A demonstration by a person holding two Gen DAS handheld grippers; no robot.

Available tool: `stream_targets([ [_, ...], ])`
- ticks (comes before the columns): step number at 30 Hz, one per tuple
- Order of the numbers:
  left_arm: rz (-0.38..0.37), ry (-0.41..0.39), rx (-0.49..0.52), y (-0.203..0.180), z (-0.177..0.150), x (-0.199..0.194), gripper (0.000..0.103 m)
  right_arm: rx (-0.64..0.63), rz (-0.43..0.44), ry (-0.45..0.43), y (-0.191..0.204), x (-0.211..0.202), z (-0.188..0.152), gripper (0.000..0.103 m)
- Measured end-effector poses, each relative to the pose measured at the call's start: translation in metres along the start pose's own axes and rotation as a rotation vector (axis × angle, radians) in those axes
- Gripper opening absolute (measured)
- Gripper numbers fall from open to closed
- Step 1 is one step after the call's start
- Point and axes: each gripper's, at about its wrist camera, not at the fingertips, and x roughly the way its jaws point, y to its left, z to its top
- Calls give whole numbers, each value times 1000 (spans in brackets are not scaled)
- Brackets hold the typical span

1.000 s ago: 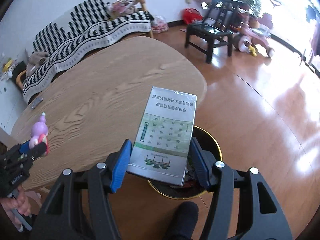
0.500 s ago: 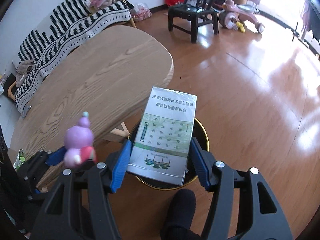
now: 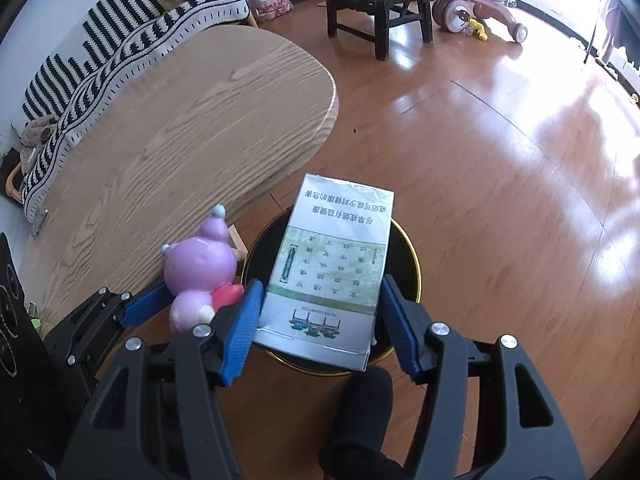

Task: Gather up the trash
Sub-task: 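Carry the toy and leaflet box with both tools over the trash bin, then open both tools to drop the toy and leaflet box into the bin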

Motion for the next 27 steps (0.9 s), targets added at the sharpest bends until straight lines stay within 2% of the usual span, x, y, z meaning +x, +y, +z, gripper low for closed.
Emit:
stream_targets([
  [14,-12,-7,35,-9,-2,6,56,40,6,8,-8,5,3,60],
  [16,-15,-8,33,-10,-1,6,61,56,9,9,-10,5,4,62],
  [17,-22,-9,28,-9,-1,6,64,67,10,9,-13,4,5,68],
  [18,-32,-11,25,-8,-1,5,71,85,13,0,-16,2,5,74],
  [19,-38,-16,23,-9,0,5,77,94,18,-8,-19,1,6,75],
  [22,-44,-38,41,-13,-1,-1,85,117,20,-36,-23,-6,7,80],
  [27,-47,-54,60,-16,-1,-9,90,135,36,-68,-24,-16,9,85],
])
